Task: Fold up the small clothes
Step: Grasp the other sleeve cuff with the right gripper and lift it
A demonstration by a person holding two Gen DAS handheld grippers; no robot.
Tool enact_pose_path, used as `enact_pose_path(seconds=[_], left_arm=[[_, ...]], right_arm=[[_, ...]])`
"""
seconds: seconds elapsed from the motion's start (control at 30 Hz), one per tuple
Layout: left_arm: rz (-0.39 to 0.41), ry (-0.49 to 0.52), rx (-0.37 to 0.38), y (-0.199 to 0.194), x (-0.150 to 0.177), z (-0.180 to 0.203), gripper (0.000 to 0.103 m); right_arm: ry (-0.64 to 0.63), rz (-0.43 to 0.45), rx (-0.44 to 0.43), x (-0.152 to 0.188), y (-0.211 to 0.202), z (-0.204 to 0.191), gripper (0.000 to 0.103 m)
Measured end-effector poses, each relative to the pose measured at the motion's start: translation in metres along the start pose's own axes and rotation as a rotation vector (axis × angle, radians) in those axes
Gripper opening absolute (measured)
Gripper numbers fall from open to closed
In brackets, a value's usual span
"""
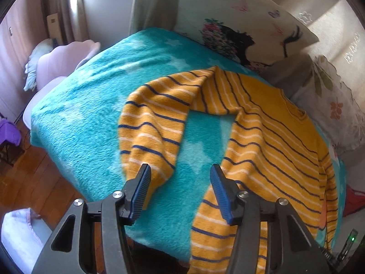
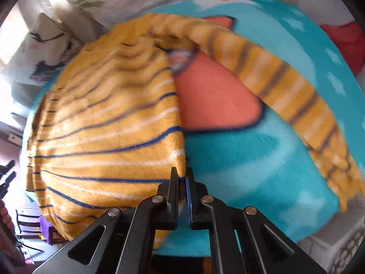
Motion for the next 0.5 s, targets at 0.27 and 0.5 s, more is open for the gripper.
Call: enact_pose_path(seconds=[0.27, 0.5], left_arm=[[-0.015, -0.042, -0.050, 0.001, 0.013, -0.035, 0.055], [0.001, -0.080, -0.040, 0.005, -0.007, -0.083, 0.055]], right_arm=[[-0.035, 0.093, -0.021, -0.001, -0.038, -0.005, 0.011], [-0.231, 0.051, -0.168, 0.007, -0.022, -0.144, 0.017]])
Point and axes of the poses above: each gripper's, at about its wrist camera, not at the fingertips, and y roughly the way its jaws point, z to its right, x to its underside, the point moved 3 cm from there along y, roughly the way its jaws point, and after that the axes turned 14 degrees about y, right-handed, at the moved point
